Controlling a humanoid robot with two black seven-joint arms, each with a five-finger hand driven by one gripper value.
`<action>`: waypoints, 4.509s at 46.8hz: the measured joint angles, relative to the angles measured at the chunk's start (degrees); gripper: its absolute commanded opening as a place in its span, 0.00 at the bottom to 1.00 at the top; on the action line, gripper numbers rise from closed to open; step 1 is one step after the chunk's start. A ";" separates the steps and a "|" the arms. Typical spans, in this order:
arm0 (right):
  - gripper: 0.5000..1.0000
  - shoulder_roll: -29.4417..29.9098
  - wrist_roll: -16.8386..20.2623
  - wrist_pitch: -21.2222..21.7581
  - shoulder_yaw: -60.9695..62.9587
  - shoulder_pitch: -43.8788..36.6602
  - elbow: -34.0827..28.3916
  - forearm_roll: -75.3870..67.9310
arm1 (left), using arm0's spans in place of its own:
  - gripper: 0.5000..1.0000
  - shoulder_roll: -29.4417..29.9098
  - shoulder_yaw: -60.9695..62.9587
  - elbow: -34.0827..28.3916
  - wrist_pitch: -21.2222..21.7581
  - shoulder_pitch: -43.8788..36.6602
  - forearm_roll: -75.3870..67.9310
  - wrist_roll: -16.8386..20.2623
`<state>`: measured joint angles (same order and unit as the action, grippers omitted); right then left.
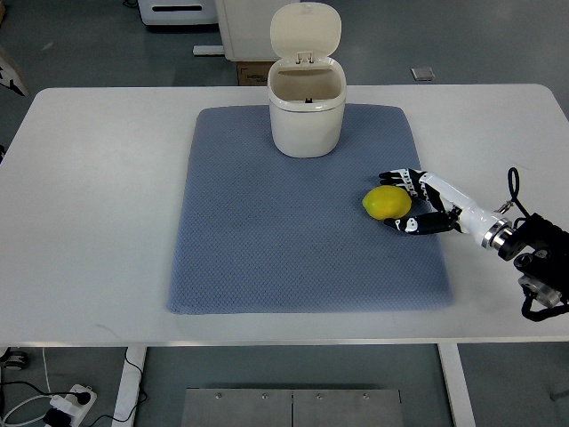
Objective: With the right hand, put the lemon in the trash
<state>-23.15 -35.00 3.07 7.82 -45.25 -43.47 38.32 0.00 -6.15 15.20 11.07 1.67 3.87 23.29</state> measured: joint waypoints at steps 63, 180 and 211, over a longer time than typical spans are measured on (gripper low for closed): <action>0.00 1.22 28.15 -1.68 3.19 -24.92 -0.11 -0.40 | 1.00 0.00 0.00 0.00 0.00 0.02 0.00 0.00; 0.96 17.13 35.41 -11.70 -7.74 -32.28 8.63 -0.95 | 1.00 0.00 0.00 0.00 0.00 0.00 0.00 0.00; 0.96 6.01 35.70 -2.43 9.47 -24.73 8.65 -12.80 | 1.00 0.00 0.02 0.00 0.00 0.00 0.00 0.00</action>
<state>-17.14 0.70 0.64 17.29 -69.97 -34.81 25.51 0.00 -6.13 15.21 11.07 1.67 3.86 23.29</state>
